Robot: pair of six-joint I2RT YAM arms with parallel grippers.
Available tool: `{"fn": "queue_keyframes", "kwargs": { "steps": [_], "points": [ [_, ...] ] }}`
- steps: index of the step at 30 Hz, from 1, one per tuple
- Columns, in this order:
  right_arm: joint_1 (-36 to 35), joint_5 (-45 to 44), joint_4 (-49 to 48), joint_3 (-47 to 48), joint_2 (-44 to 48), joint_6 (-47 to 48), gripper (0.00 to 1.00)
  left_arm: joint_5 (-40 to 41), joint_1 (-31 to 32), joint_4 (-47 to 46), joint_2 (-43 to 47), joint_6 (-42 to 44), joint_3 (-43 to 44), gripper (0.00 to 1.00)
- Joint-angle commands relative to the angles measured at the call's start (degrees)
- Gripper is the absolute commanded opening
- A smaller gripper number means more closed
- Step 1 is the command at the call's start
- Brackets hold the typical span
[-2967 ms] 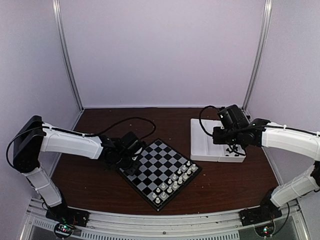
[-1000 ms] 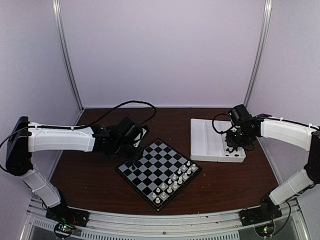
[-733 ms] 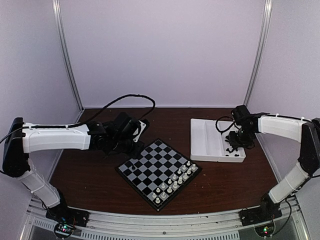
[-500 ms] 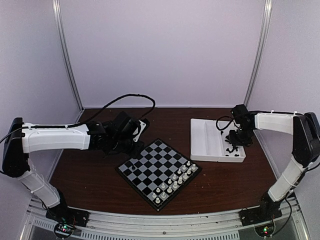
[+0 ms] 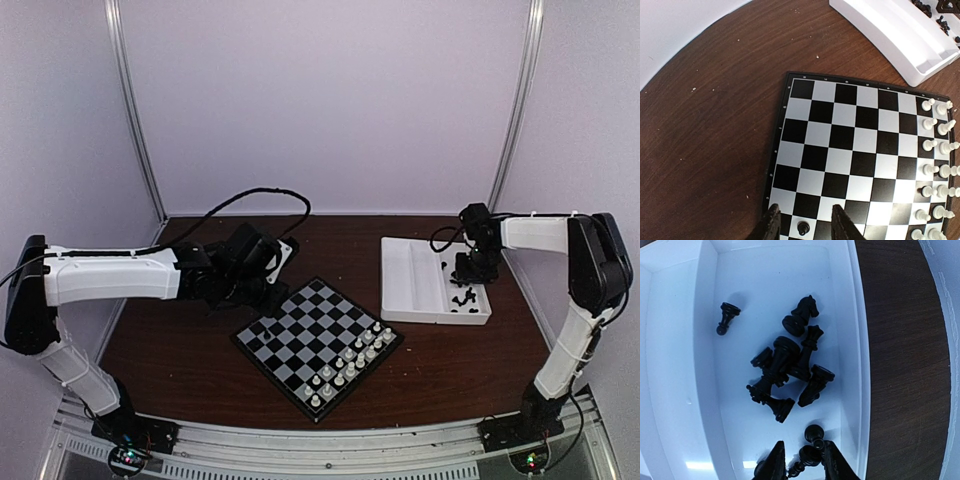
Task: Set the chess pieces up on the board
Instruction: Pick up the chess piece from the storage box.
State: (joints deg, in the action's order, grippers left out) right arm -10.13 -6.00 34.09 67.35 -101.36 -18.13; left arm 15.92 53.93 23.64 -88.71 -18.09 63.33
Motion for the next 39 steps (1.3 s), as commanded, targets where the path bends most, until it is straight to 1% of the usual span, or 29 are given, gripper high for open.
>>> {"fn": "queue_keyframes", "kwargs": {
  "steps": [1, 17, 39],
  "points": [
    [1.4, -0.6, 0.6, 1.1, -0.8, 0.7, 0.28, 1.0, -0.4, -1.9, 0.1, 0.3, 1.4, 0.36],
    [2.0, 0.2, 0.9, 1.1, -2.8, 1.2, 0.23, 1.2, -0.4, -1.0, -0.3, 0.4, 2.3, 0.35],
    [2.0, -0.8, 1.2, 1.5, -4.2, 1.1, 0.2, 1.8, -0.4, -0.3, -0.4, 1.1, 2.3, 0.35]
  ]
}}
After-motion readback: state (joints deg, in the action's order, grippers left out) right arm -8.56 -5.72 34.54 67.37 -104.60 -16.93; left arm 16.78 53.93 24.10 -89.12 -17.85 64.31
